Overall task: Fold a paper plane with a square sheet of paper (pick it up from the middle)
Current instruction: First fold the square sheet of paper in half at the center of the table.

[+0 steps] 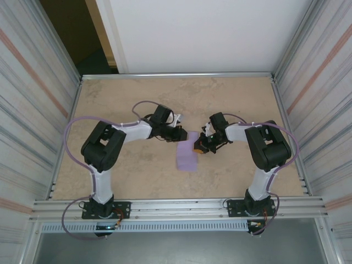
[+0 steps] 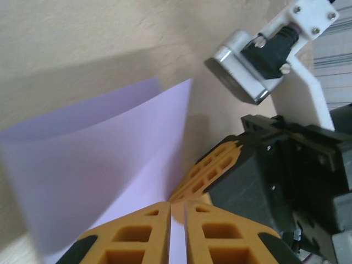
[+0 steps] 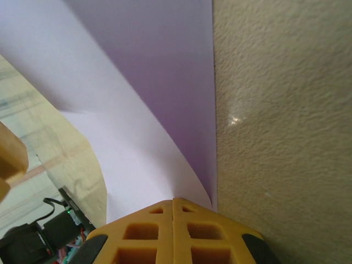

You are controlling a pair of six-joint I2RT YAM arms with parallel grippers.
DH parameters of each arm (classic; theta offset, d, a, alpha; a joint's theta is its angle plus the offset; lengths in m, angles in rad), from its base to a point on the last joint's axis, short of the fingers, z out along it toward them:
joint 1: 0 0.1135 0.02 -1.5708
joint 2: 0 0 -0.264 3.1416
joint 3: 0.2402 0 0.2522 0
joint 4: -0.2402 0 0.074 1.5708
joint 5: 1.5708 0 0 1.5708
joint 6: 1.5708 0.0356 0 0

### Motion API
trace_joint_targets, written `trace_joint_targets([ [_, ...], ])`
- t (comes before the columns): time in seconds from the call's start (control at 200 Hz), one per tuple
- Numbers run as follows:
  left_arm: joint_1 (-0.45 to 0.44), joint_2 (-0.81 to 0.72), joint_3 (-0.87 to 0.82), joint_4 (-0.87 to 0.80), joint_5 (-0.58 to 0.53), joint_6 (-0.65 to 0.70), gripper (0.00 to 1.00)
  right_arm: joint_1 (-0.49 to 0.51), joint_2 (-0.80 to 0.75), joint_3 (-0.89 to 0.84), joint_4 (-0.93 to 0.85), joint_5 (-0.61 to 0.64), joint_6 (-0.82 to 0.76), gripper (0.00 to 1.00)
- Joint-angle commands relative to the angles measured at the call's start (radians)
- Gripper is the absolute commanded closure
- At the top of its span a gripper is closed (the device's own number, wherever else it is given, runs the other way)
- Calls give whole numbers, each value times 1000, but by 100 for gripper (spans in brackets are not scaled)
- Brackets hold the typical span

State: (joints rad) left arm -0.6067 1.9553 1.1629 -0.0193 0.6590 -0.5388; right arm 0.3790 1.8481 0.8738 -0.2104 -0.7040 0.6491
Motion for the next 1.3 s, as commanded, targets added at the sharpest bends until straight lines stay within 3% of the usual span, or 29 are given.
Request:
trace_joint_targets([
  [0.0, 6, 59, 36, 6, 9, -25, 86, 4, 165, -89, -117, 343, -6, 100],
  [0.165, 29, 89, 34, -8, -19, 4, 86, 5, 167, -93, -117, 345, -6, 100],
  [0.456, 147, 134, 53, -57, -45, 73, 85, 4, 196, -91, -136, 377, -6, 100],
  [0.636, 191, 163, 153, -135, -30, 125, 85, 4, 208, -86, -153, 392, -5, 100],
  [0.782, 161, 74, 166, -138, -7, 110, 85, 3, 200, -85, -153, 393, 0, 100],
  [0.942, 76, -11, 55, -58, -47, 31, 86, 4, 201, -85, -154, 391, 2, 100],
  [1.107, 25, 27, 43, -53, -75, -22, 88, 4, 203, -79, -162, 394, -3, 100],
  [1.293, 39, 104, 124, -159, -134, -22, 90, 4, 204, -78, -170, 403, -3, 100],
])
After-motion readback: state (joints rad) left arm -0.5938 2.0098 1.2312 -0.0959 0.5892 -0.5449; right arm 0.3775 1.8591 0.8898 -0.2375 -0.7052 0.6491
